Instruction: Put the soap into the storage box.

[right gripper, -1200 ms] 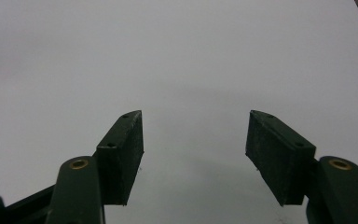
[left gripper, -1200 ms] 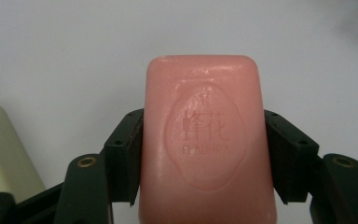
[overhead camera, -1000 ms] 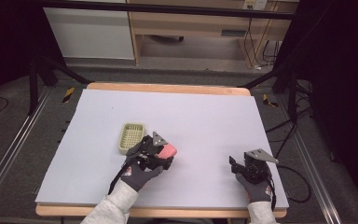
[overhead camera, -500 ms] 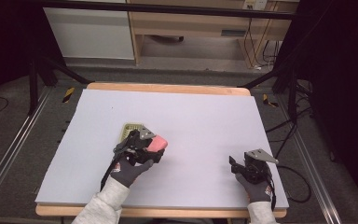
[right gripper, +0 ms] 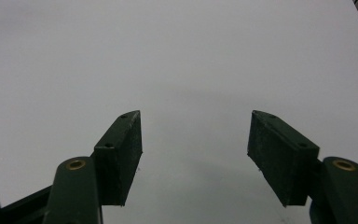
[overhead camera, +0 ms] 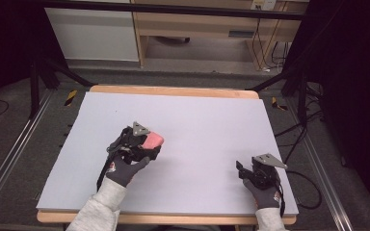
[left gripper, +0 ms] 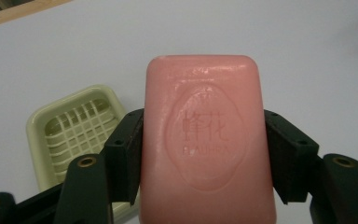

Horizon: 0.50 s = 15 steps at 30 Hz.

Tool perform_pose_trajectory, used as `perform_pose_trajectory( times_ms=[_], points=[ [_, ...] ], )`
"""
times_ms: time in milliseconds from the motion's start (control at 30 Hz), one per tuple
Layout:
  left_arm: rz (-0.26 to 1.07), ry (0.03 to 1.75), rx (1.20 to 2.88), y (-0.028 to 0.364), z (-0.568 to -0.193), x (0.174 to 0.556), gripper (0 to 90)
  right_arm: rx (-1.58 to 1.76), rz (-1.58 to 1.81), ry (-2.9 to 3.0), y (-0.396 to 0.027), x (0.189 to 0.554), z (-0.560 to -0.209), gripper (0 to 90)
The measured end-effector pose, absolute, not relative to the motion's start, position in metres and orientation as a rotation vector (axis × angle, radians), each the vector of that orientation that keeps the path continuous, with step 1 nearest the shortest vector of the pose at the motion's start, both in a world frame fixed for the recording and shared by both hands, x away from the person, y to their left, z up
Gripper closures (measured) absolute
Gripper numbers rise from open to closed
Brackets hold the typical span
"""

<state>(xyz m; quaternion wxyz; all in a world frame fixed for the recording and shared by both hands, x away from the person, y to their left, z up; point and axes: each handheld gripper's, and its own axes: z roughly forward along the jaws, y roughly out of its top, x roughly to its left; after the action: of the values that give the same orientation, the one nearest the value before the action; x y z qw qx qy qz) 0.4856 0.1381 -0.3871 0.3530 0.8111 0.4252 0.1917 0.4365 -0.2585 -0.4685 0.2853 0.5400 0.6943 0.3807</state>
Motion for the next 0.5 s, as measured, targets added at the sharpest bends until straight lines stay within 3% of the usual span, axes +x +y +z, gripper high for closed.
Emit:
perform_pose_trajectory(
  times_ms=[500],
  points=[
    [0.532, 1.182, 2.038, 0.164, -0.384, 0.501, 37.2, 1.446, 1.021, 1.858, -0.258, 0.437, -0.468, 35.4]
  ],
)
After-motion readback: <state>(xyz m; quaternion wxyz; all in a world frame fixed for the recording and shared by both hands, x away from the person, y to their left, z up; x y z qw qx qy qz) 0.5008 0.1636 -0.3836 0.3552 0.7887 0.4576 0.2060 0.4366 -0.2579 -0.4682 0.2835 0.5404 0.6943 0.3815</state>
